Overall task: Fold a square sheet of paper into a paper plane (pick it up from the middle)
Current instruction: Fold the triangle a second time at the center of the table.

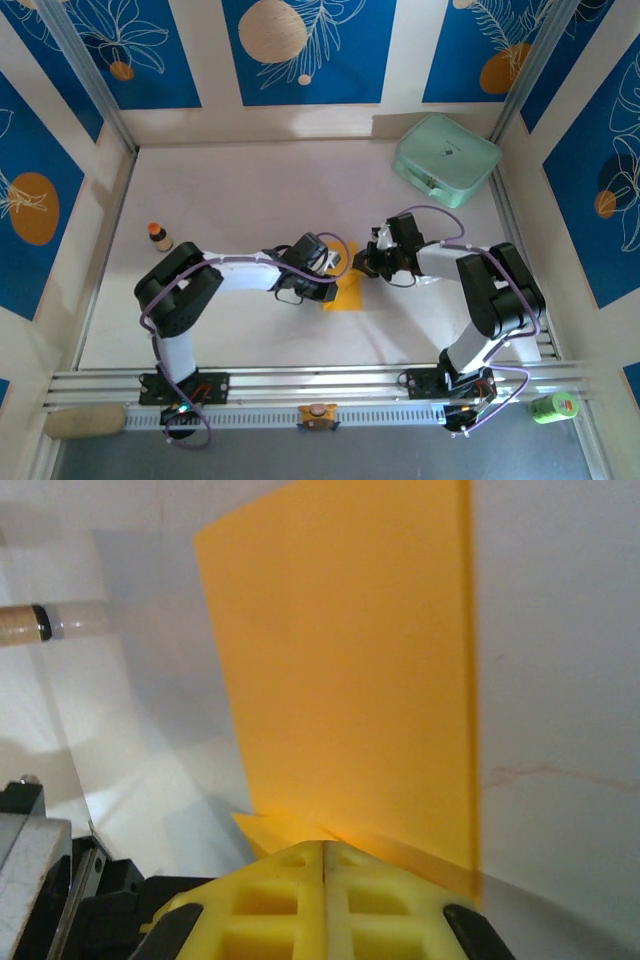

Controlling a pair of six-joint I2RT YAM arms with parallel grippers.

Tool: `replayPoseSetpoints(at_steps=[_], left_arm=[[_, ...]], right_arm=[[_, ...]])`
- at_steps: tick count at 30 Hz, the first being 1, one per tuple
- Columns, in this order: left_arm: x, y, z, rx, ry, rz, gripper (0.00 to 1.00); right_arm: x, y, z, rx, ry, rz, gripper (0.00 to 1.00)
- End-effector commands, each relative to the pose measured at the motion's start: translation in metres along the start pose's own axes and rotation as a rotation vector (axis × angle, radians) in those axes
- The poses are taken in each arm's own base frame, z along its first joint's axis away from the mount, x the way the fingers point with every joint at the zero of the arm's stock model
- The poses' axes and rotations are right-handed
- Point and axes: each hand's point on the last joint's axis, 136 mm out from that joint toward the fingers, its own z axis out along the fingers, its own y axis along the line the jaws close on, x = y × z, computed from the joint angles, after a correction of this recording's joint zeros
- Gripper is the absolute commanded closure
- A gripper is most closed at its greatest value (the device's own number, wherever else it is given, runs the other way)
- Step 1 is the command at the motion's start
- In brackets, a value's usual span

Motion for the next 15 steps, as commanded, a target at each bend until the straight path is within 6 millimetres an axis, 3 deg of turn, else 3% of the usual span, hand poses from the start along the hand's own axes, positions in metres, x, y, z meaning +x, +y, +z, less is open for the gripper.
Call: replayPoseSetpoints(at_steps=[1, 7, 11, 15], left_arm=[[0.017, 0.017, -0.001, -0.060, 0.054, -0.028, 1.00], [0.007, 0.005, -0.009, -0.035, 0.030, -0.030, 1.00], [-0.014, -0.019, -0.020, 0.026, 0.000, 0.006, 1.00], [-0.025, -0.032, -0.013, 0.089, -0.004, 0.001, 1.00]], right_arm=[[0.012, -0.005, 0.008, 0.019, 0.040, 0.018, 0.98], [0.026, -0.049, 0.017, 0.130, 0.067, 0.135, 1.00], [0.027, -0.052, 0.018, 0.127, 0.078, 0.145, 1.00], [0.026, -0.052, 0.017, 0.132, 0.073, 0.142, 1.00]])
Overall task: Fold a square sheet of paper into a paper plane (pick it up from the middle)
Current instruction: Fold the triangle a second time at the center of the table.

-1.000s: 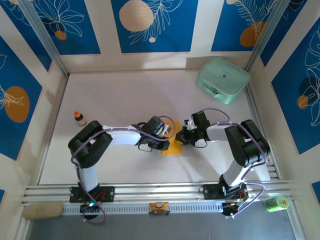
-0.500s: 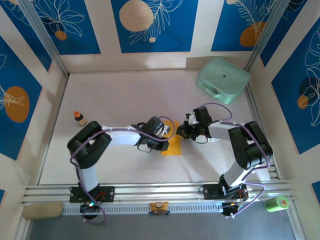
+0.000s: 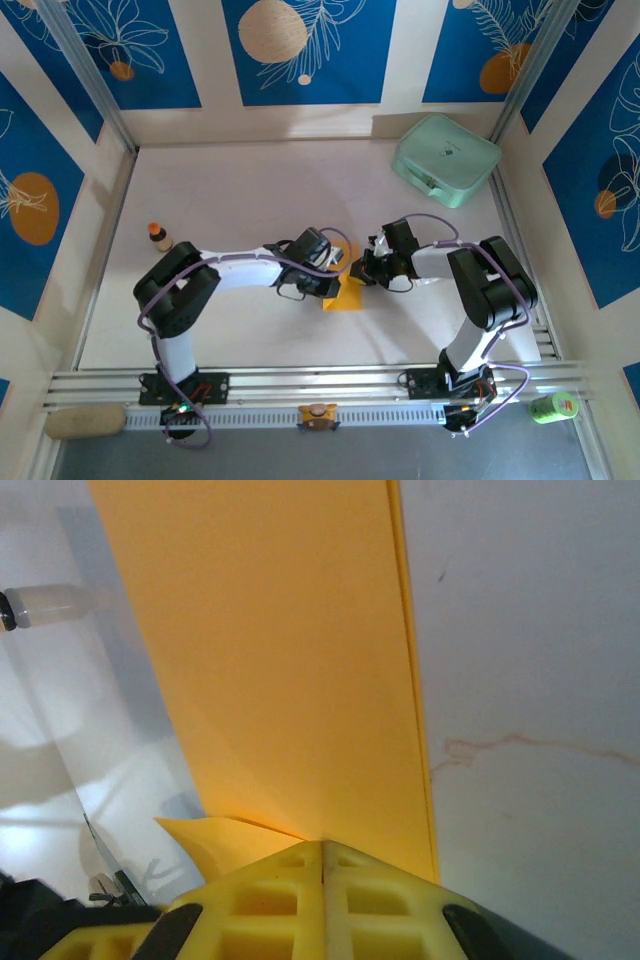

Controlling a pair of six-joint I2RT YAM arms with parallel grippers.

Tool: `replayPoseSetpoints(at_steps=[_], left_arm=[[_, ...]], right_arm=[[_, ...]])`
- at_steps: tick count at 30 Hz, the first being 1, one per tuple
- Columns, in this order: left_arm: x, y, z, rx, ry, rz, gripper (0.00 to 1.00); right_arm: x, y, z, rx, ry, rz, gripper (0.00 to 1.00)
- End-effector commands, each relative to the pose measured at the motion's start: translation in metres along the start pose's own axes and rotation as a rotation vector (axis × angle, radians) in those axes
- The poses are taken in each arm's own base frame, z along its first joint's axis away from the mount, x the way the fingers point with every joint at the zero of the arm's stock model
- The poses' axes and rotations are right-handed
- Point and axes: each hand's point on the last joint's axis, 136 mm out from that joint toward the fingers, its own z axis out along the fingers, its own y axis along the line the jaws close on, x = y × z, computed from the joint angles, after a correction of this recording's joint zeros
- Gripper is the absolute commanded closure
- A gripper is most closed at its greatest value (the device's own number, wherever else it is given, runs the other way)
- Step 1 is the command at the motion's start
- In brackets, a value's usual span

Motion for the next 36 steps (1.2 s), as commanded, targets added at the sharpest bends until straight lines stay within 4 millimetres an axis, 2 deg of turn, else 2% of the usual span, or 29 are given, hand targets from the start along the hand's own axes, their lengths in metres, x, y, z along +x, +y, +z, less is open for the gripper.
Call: replayPoseSetpoints(at_steps=[1, 6, 11, 14, 24, 36], left_arm=[[-0.014, -0.017, 0.001, 0.080, -0.005, -0.011, 1.00], [-0.013, -0.010, 0.019, 0.075, 0.021, -0.039, 1.00], [0.004, 0.007, 0.029, 0.023, 0.086, -0.062, 1.00], [0.011, 0.012, 0.026, 0.007, 0.092, -0.064, 1.00], [0.019, 0.007, 0.009, 0.020, 0.080, -0.051, 0.97], [0.063, 0.028, -0.006, -0.043, 0.153, -0.049, 0.97]], right_arm=[[0.011, -0.034, 0.005, 0.105, 0.023, 0.079, 1.00], [0.014, -0.036, 0.006, 0.106, 0.029, 0.083, 1.00], [0.017, -0.040, 0.005, 0.111, 0.028, 0.091, 1.00], [0.018, -0.041, 0.005, 0.111, 0.027, 0.093, 1.00], [0.017, -0.044, 0.004, 0.121, 0.022, 0.097, 1.00], [0.017, -0.043, 0.003, 0.121, 0.019, 0.094, 1.00]])
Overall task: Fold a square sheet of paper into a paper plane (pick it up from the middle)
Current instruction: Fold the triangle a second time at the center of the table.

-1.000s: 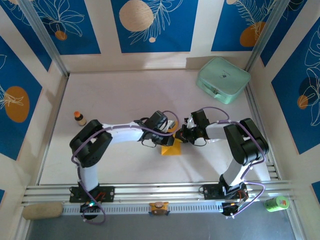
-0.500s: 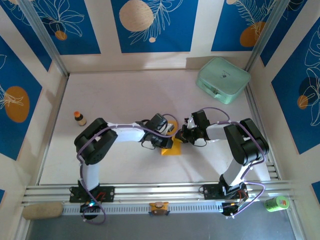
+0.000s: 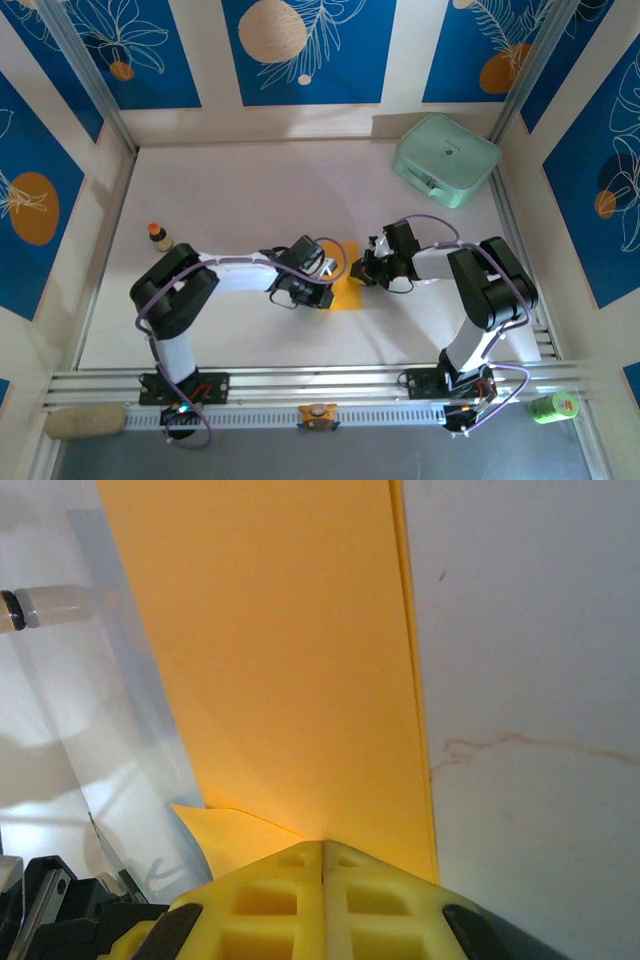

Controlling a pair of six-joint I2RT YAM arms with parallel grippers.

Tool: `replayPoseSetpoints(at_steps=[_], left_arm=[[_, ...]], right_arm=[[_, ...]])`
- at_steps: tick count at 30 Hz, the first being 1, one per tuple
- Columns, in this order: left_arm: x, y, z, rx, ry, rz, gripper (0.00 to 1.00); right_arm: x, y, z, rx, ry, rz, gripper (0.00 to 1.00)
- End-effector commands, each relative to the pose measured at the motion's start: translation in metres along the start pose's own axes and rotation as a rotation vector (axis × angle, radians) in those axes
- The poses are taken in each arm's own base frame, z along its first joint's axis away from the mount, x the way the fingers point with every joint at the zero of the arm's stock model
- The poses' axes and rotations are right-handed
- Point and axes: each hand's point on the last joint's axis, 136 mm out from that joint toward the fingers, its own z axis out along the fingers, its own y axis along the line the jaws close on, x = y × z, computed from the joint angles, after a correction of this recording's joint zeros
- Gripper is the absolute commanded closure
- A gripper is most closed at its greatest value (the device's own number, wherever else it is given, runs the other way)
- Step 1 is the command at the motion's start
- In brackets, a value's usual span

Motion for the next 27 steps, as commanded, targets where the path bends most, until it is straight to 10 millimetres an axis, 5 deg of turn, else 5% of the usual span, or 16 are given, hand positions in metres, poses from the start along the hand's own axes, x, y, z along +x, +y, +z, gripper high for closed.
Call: replayPoseSetpoints(at_steps=[1, 9, 18, 23, 27], left_arm=[[0.025, 0.015, -0.004, -0.042, 0.052, -0.019, 0.97], [0.035, 0.016, -0.011, -0.025, 0.034, -0.055, 0.98], [-0.017, -0.017, -0.040, 0.039, -0.141, 0.016, 0.98], [-0.043, -0.011, -0.026, 0.039, -0.156, -0.011, 0.97], [-0.038, 0.003, -0.006, 0.008, -0.096, -0.045, 1.00]], right_arm=[[0.017, -0.041, 0.002, 0.134, 0.025, 0.096, 1.00], [0.016, -0.040, 0.002, 0.130, 0.025, 0.093, 1.00], [0.015, -0.035, 0.002, 0.109, 0.028, 0.081, 1.00], [0.016, -0.032, 0.003, 0.096, 0.034, 0.076, 1.00], [0.013, -0.021, 0.000, 0.064, 0.031, 0.048, 1.00]])
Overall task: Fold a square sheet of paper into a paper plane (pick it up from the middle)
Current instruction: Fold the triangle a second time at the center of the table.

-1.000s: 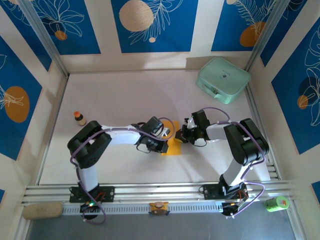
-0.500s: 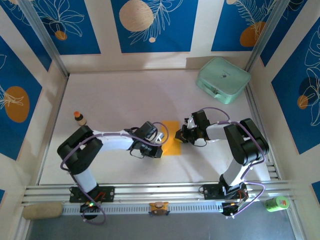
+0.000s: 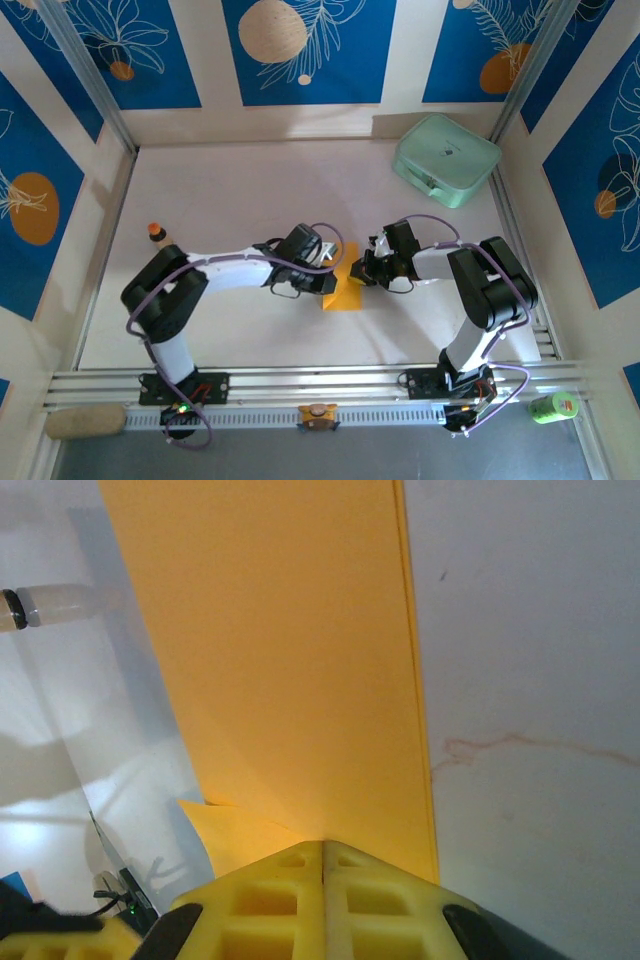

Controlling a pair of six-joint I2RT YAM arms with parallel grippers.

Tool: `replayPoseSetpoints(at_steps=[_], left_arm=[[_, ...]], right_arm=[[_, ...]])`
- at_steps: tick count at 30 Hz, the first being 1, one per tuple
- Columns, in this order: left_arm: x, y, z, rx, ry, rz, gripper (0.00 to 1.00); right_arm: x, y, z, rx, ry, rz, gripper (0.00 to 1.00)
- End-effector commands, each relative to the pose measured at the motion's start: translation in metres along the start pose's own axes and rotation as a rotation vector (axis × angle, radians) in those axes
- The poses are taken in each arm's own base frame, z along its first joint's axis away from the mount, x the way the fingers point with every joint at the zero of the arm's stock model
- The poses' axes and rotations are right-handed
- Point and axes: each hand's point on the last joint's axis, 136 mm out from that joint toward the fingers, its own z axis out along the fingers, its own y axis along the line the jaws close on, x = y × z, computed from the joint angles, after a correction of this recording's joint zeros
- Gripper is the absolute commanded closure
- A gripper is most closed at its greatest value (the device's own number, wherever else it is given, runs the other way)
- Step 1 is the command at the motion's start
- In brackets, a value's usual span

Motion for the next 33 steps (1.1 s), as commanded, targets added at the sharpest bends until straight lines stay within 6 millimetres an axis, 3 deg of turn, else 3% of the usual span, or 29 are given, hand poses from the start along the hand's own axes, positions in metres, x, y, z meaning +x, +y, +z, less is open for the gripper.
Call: replayPoseSetpoints(at_steps=[1, 7, 12, 16, 20, 28, 33], left_arm=[[0.011, 0.019, 0.014, -0.043, 0.052, -0.049, 1.00], [0.032, 0.037, 0.021, -0.073, 0.090, -0.097, 1.00], [0.033, 0.039, 0.020, -0.085, 0.089, -0.103, 1.00], [0.031, 0.039, 0.020, -0.090, 0.084, -0.102, 1.00], [0.032, 0.040, 0.020, -0.093, 0.084, -0.106, 1.00], [0.035, 0.038, 0.024, -0.065, 0.100, -0.110, 1.00], [0.035, 0.037, 0.023, -0.065, 0.097, -0.111, 1.00]], right_arm=[[0.011, -0.017, -0.002, 0.061, 0.027, 0.037, 1.00], [0.004, 0.017, -0.015, 0.012, -0.013, -0.060, 1.00], [0.022, 0.031, -0.005, 0.009, 0.037, -0.104, 1.00], [0.040, 0.023, 0.011, 0.030, 0.101, -0.104, 1.00], [0.043, -0.003, 0.015, 0.105, 0.105, -0.060, 1.00], [-0.009, -0.010, -0.007, 0.010, -0.012, 0.019, 1.00], [-0.024, -0.015, -0.016, 0.012, -0.048, 0.045, 1.00]])
